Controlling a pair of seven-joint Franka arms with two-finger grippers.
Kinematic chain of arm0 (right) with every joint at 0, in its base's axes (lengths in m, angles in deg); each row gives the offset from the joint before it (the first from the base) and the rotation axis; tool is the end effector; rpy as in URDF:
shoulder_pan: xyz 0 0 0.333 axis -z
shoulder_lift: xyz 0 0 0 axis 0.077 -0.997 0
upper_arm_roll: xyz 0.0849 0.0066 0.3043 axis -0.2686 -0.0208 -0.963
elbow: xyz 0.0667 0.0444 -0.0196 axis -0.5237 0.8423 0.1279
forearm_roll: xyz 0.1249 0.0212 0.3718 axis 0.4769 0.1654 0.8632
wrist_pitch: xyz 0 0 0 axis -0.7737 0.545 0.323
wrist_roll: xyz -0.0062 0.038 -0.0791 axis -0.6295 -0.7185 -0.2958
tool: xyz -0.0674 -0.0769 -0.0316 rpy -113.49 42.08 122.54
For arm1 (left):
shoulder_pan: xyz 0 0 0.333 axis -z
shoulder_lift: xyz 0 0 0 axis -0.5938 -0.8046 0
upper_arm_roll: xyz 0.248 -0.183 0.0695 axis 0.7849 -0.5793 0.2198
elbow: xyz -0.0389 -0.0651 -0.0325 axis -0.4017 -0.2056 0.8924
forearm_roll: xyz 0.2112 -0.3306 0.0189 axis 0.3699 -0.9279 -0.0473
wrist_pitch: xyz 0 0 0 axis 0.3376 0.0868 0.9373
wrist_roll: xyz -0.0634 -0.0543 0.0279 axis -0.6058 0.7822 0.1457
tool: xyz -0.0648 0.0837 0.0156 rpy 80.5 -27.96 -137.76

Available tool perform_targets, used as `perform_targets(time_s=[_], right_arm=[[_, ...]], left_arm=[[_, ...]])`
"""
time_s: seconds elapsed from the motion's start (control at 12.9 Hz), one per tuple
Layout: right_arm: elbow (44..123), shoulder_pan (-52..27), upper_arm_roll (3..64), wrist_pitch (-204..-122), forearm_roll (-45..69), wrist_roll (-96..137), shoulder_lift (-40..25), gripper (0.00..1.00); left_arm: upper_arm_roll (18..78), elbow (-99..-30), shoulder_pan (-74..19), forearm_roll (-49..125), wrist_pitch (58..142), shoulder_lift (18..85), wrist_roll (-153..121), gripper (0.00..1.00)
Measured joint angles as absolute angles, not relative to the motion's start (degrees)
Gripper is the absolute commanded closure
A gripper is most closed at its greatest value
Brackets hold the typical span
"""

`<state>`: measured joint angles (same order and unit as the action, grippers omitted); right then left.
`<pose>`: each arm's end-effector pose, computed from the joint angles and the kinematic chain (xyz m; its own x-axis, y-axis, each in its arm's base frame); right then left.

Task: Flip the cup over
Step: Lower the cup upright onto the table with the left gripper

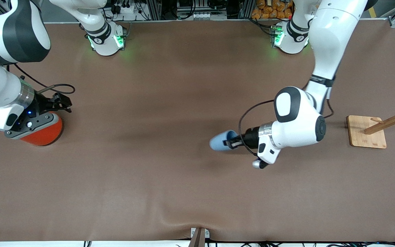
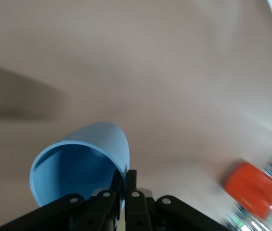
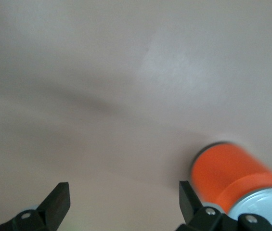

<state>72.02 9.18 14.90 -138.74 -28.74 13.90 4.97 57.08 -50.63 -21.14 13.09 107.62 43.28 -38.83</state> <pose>0.6000 0.0735 0.5397 0.9285 0.3509 -0.1217 0.3530 -0.9356 -0.0050 0.6546 -0.2982 0.3418 0.8953 0.3364 -0.2918 0.4409 -0.7621 0.4741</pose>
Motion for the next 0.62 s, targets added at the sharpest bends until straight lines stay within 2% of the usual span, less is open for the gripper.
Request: perform_targets(time_s=[0.31, 0.62], right_arm=[[72.01, 9.2, 14.88, -138.11, -27.61, 19.67, 5.04, 0.0], [72.31, 9.23, 14.97, -137.99, -27.53, 20.12, 6.2, 0.0]], left_arm=[[59.15, -51.43, -22.75, 38.87, 106.65, 43.59, -44.06, 1.0], [59.36, -54.12, -24.17, 48.59, 106.12, 42.85, -43.77, 1.0]])
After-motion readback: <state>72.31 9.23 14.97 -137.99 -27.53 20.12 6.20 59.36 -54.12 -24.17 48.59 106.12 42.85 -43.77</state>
